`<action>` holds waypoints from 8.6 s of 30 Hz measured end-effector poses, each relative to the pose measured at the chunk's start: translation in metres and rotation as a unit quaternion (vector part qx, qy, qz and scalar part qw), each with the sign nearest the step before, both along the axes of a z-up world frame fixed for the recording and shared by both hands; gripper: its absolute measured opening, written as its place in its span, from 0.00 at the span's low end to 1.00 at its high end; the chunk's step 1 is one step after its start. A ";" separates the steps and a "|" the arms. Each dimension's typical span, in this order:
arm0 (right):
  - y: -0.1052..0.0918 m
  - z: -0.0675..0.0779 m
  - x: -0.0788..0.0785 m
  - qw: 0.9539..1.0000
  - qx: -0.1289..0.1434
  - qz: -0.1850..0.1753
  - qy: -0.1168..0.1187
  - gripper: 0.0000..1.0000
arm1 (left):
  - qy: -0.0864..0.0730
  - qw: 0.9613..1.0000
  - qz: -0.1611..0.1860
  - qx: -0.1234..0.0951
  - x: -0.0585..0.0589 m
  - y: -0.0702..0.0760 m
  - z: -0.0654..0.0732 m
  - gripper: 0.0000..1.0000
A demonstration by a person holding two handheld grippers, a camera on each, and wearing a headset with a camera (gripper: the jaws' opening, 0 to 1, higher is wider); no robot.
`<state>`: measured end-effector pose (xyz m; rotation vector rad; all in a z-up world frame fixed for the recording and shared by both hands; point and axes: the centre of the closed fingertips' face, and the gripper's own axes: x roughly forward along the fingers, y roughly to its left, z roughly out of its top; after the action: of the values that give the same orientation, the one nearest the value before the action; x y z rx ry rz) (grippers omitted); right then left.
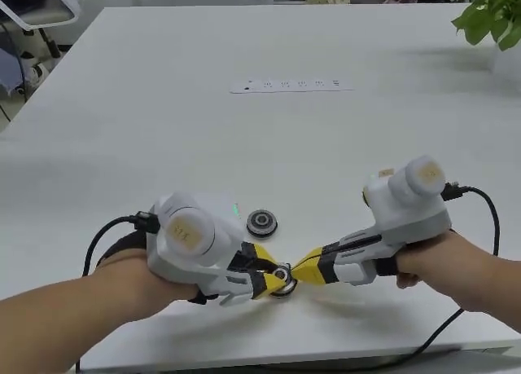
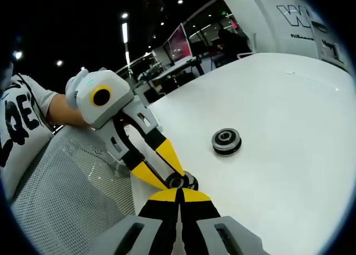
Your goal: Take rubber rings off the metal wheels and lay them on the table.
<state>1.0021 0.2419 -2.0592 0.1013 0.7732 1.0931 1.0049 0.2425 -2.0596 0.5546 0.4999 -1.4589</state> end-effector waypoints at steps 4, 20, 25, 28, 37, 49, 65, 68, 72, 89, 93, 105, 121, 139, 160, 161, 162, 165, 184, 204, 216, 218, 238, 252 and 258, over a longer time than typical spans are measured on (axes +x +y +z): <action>0.001 0.000 0.000 1.000 0.001 0.001 -0.001 0.00 | 0.000 1.000 -0.001 -0.001 0.000 0.000 0.000 0.07; 0.003 0.000 0.000 1.000 0.004 0.000 -0.006 0.00 | -0.001 1.000 0.001 0.001 0.000 0.000 0.000 0.07; 0.003 0.000 0.001 1.000 0.006 0.000 -0.006 0.00 | -0.001 1.000 0.002 0.001 0.000 0.000 0.000 0.07; 0.008 0.003 -0.001 1.000 0.018 0.004 -0.009 0.00 | 0.000 1.000 0.002 0.001 0.000 0.000 0.000 0.07; 0.009 0.007 0.003 1.000 0.026 0.002 -0.018 0.00 | -0.001 1.000 0.002 0.001 0.000 -0.001 0.000 0.07; 0.005 0.004 0.005 1.000 0.020 -0.002 -0.021 0.00 | 0.006 1.000 0.003 -0.010 0.001 -0.002 0.000 0.07; 0.003 0.006 0.006 0.999 0.030 -0.009 -0.019 0.00 | 0.014 1.000 -0.004 -0.013 -0.002 -0.003 0.001 0.11; 0.002 0.008 0.006 0.999 0.033 -0.010 -0.020 0.00 | 0.016 1.000 -0.003 -0.016 -0.002 -0.002 0.003 0.11; 0.002 0.009 0.007 0.999 0.037 -0.015 -0.019 0.00 | 0.020 1.000 0.004 -0.023 0.001 0.000 0.007 0.12; -0.001 0.016 0.011 0.998 0.050 -0.025 -0.023 0.00 | 0.010 0.999 -0.008 -0.030 -0.004 0.005 0.026 0.26; -0.001 0.017 0.011 0.998 0.052 -0.026 -0.023 0.00 | 0.011 0.999 -0.006 -0.036 -0.005 0.009 0.031 0.29; -0.001 0.021 0.013 0.997 0.061 -0.029 -0.024 0.00 | 0.015 0.998 0.020 -0.058 -0.003 0.025 0.052 0.39; 0.001 0.034 0.015 0.996 0.073 -0.032 -0.029 0.00 | 0.009 0.994 0.060 -0.090 0.001 0.048 0.080 0.51; 0.002 0.044 0.018 0.996 0.077 -0.032 -0.033 0.00 | 0.003 0.988 0.109 -0.110 0.008 0.078 0.091 0.62; 0.035 0.058 0.028 0.996 0.085 -0.015 -0.039 0.00 | 0.010 0.983 0.143 -0.111 0.009 0.104 0.086 0.75; 0.037 0.057 0.028 0.996 0.084 -0.013 -0.037 0.00 | 0.010 0.983 0.145 -0.111 0.010 0.105 0.086 0.76; 0.038 0.056 0.029 0.996 0.084 -0.012 -0.037 0.00 | 0.010 0.983 0.146 -0.111 0.010 0.106 0.086 0.76; 0.042 0.053 0.030 0.996 0.083 -0.008 -0.035 0.00 | 0.010 0.982 0.151 -0.111 0.011 0.110 0.085 0.76; 0.059 0.028 0.034 0.998 0.066 0.003 -0.019 0.00 | 0.005 0.979 0.171 -0.110 0.015 0.122 0.084 0.80; 0.060 0.005 0.038 0.999 0.037 0.002 -0.011 0.00 | 0.008 0.978 0.178 -0.109 0.016 0.127 0.083 0.80; 0.057 -0.003 0.039 1.000 0.018 0.003 -0.018 0.00 | 0.010 0.979 0.176 -0.107 0.015 0.125 0.081 0.80; 0.058 -0.003 0.039 1.000 0.020 0.003 -0.016 0.00 | 0.011 0.978 0.176 -0.107 0.015 0.124 0.081 0.80; 0.053 0.001 0.039 1.000 0.017 0.002 -0.022 0.03 | 0.015 0.979 0.176 -0.105 0.011 0.124 0.081 0.80; 0.040 0.011 0.034 0.999 0.027 -0.005 -0.022 0.06 | 0.018 0.981 0.165 -0.103 0.012 0.115 0.079 0.79; 0.036 0.020 0.031 0.999 0.035 -0.006 -0.024 0.08 | 0.018 0.982 0.158 -0.103 0.012 0.110 0.079 0.78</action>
<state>1.0335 0.2780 -2.0397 0.1392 0.6907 1.1070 1.0171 0.3522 -1.9804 0.2713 0.4368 -1.2002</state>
